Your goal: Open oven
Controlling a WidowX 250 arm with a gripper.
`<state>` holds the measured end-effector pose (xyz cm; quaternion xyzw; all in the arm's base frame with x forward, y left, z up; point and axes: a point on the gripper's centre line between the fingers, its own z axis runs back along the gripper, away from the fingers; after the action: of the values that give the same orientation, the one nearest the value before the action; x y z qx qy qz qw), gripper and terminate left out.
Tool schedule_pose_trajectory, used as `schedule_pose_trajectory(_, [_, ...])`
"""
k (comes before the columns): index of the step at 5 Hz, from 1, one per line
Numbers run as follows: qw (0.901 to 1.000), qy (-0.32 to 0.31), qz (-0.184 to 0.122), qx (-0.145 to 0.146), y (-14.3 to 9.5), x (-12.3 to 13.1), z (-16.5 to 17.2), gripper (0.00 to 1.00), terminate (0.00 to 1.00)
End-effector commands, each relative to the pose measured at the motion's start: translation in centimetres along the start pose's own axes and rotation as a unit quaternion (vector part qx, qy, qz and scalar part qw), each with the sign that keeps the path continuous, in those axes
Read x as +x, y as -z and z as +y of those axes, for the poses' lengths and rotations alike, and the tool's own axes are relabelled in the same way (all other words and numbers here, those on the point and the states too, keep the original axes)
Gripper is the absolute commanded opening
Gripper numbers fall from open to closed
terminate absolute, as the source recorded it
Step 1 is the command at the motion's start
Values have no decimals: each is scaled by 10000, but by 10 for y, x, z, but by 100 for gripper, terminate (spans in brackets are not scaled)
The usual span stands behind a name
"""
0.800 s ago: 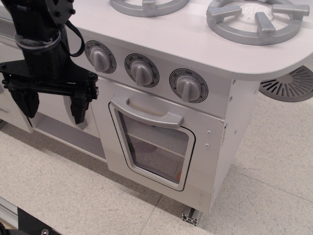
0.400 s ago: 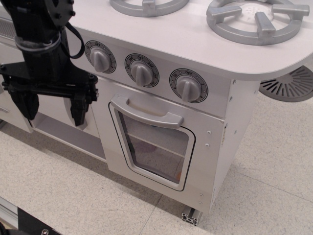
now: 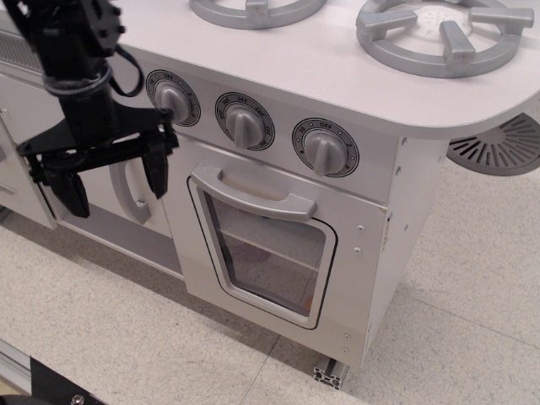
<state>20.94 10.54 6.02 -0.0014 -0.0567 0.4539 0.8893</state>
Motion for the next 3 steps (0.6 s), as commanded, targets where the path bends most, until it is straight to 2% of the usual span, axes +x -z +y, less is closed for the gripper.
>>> schedule_pose_trajectory(1, [9809,-1563,-391,-1087,20,42,-14,100,0])
schedule_pose_trajectory(2, [9762,-1647,-212,-1392,29,37,-25,100,0])
schedule_pose_trajectory(3, [9766,-1647,-47,-1384,38,25,-32,100,0])
